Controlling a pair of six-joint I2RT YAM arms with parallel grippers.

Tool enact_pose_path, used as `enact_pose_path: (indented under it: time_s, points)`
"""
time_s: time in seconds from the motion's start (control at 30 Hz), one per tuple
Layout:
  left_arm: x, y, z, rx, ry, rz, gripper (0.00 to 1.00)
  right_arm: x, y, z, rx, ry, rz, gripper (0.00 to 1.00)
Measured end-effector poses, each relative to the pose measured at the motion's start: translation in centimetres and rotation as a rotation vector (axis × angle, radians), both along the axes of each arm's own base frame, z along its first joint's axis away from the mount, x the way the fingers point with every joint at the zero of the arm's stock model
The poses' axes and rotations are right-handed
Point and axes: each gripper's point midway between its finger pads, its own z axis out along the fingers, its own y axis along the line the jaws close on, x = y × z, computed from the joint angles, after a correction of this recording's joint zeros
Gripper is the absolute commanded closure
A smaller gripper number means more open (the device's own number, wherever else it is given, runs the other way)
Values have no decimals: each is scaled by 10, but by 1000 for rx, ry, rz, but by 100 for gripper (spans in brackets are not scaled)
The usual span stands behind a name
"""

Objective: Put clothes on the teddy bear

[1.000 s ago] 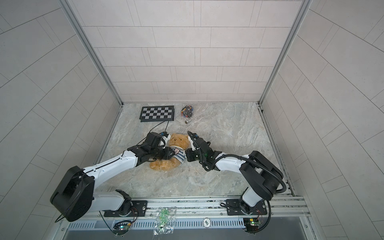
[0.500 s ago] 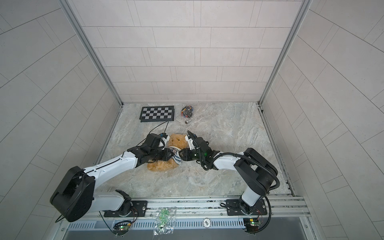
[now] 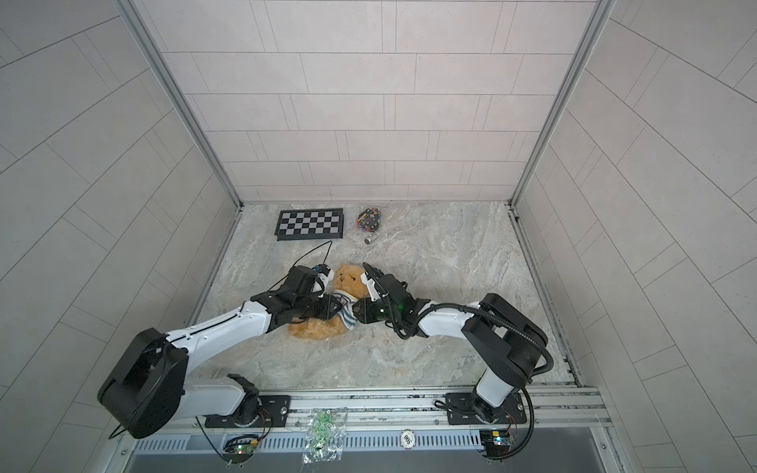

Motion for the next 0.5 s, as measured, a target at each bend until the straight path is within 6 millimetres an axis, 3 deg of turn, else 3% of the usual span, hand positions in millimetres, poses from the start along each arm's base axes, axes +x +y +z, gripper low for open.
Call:
enact_pose_path:
  time_s: [0.27, 0.43, 0.5]
  points:
    - [-1, -1, -1, -7, 0, -5, 78, -14, -2, -7, -52, 19, 22, 84]
    - [-1, -1, -1, -9, -1, -5, 78, -16, -2, -7, -54, 26, 24, 66]
    - [-1, -1, -1, -10, -2, -5, 78, -17, -2, -7, -51, 36, 15, 64]
